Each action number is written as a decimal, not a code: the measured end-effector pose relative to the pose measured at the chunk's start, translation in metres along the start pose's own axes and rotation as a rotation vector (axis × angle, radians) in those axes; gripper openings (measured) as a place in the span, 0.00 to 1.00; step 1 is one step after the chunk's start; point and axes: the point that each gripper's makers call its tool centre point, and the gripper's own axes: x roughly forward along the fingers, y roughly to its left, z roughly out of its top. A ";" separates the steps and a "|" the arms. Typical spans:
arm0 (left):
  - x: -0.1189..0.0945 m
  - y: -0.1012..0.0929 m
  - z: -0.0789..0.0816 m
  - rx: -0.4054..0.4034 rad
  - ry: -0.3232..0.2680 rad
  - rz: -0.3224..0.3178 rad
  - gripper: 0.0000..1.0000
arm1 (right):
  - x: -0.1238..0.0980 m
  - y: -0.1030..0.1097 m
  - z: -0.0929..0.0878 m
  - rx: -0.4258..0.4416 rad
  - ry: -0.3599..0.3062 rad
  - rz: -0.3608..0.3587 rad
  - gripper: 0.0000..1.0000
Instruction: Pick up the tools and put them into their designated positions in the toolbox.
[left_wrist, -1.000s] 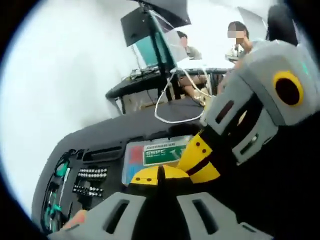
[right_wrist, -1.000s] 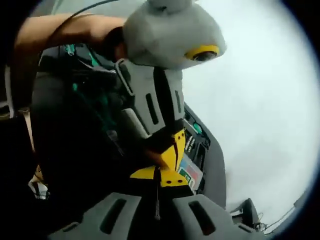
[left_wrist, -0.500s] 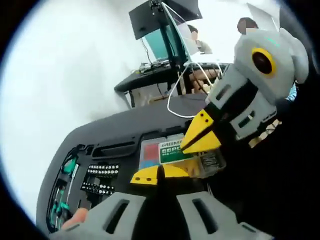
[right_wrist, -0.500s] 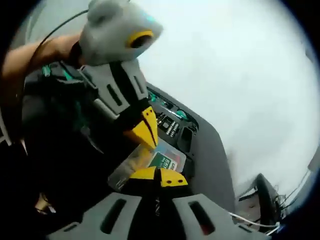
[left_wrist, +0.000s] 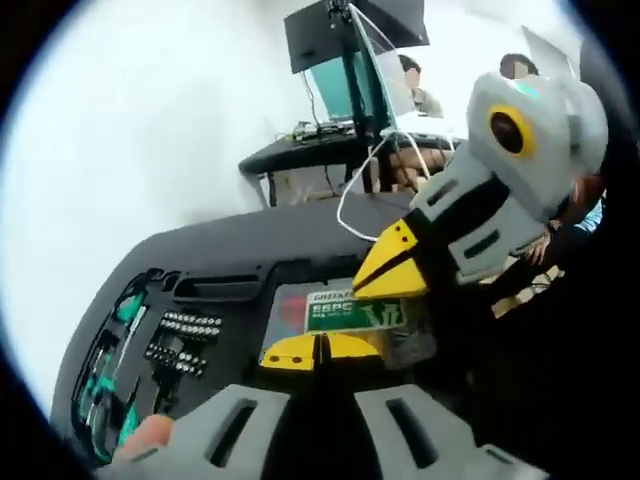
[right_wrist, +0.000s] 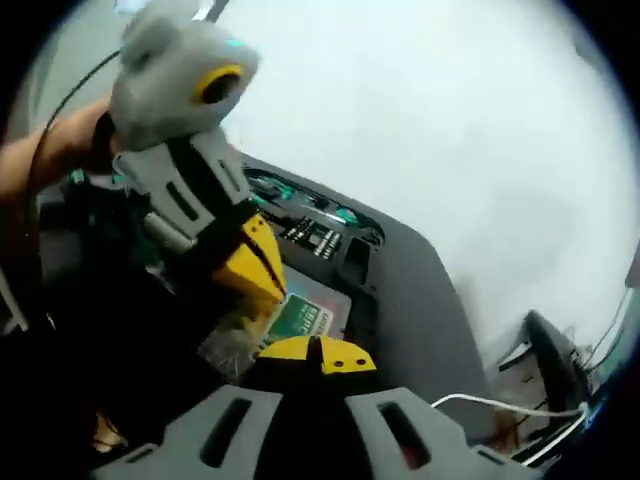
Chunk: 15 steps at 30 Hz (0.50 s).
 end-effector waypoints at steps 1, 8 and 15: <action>-0.005 0.005 -0.001 -0.016 -0.011 0.031 0.03 | 0.001 0.000 -0.001 -0.004 0.000 -0.004 0.00; -0.110 0.053 0.000 -0.239 -0.245 0.312 0.07 | 0.004 0.002 0.000 0.090 -0.022 0.036 0.00; -0.265 0.071 -0.038 -0.390 -0.434 0.621 0.16 | -0.014 -0.019 0.024 0.172 -0.216 -0.008 0.05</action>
